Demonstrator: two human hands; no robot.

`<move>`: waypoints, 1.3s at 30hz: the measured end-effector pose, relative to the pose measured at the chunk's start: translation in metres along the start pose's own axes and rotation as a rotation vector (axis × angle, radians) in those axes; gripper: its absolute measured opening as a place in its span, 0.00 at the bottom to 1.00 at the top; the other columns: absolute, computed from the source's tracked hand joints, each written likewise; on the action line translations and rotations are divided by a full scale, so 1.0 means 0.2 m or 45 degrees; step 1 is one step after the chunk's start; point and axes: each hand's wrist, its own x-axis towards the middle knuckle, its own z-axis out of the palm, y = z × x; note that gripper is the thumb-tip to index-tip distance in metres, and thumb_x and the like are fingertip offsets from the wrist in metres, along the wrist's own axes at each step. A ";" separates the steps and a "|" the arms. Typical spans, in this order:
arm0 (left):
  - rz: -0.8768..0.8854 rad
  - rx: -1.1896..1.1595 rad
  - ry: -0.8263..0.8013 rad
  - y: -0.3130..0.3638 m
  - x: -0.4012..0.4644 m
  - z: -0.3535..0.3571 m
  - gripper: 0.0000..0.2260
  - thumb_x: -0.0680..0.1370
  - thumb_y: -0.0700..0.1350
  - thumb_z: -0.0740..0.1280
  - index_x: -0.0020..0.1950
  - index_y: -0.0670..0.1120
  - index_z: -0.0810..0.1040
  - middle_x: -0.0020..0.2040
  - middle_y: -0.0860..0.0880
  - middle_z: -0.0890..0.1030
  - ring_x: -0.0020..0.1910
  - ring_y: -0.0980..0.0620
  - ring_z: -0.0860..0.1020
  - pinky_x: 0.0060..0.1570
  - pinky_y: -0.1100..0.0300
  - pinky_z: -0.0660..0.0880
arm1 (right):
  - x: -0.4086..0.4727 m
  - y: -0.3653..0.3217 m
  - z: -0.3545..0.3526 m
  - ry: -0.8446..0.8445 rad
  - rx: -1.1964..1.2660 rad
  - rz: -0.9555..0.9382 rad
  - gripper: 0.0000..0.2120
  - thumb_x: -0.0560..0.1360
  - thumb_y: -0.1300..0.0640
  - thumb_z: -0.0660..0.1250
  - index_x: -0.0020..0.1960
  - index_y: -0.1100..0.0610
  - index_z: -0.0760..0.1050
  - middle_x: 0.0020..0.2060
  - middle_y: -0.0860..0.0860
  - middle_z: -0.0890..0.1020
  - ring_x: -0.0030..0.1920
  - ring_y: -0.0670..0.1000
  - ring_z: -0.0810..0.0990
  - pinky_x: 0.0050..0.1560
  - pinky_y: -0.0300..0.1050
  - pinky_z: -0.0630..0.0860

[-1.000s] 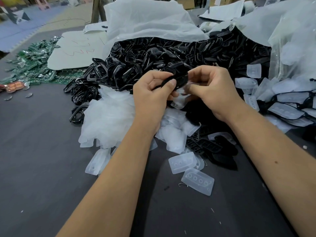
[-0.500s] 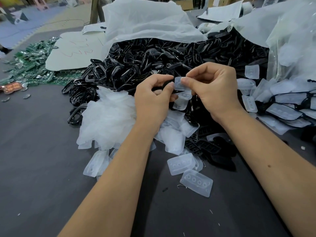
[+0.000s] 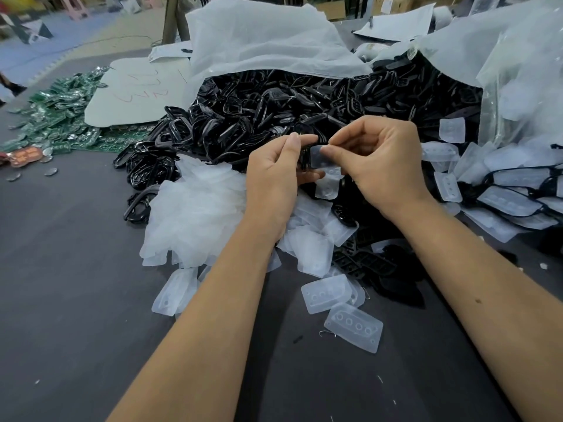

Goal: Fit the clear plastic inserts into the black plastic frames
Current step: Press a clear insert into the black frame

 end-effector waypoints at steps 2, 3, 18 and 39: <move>-0.026 -0.012 -0.002 0.00 0.00 0.00 0.17 0.88 0.46 0.59 0.52 0.43 0.87 0.50 0.33 0.85 0.40 0.45 0.85 0.39 0.59 0.81 | 0.00 0.00 0.00 -0.003 0.007 -0.012 0.08 0.70 0.58 0.83 0.42 0.53 0.84 0.37 0.49 0.87 0.37 0.49 0.86 0.40 0.44 0.83; -0.038 -0.015 -0.003 0.00 0.00 0.00 0.18 0.88 0.47 0.59 0.53 0.43 0.87 0.49 0.32 0.85 0.39 0.42 0.85 0.40 0.58 0.81 | 0.00 0.00 0.00 -0.003 0.008 -0.015 0.08 0.70 0.58 0.83 0.42 0.53 0.84 0.37 0.49 0.86 0.37 0.49 0.86 0.40 0.44 0.83; 0.017 -0.015 -0.025 -0.02 0.01 -0.01 0.17 0.88 0.46 0.60 0.52 0.42 0.87 0.50 0.33 0.85 0.40 0.47 0.85 0.40 0.60 0.81 | 0.00 0.00 0.00 -0.007 -0.019 0.024 0.14 0.69 0.59 0.83 0.51 0.59 0.81 0.36 0.52 0.84 0.33 0.48 0.82 0.39 0.46 0.83; 0.042 -0.074 -0.063 -0.03 0.01 -0.02 0.12 0.78 0.29 0.68 0.51 0.43 0.87 0.44 0.45 0.86 0.43 0.50 0.85 0.41 0.63 0.79 | -0.01 -0.02 0.02 0.064 -0.080 0.149 0.15 0.68 0.48 0.83 0.48 0.54 0.83 0.39 0.49 0.83 0.35 0.49 0.81 0.39 0.42 0.79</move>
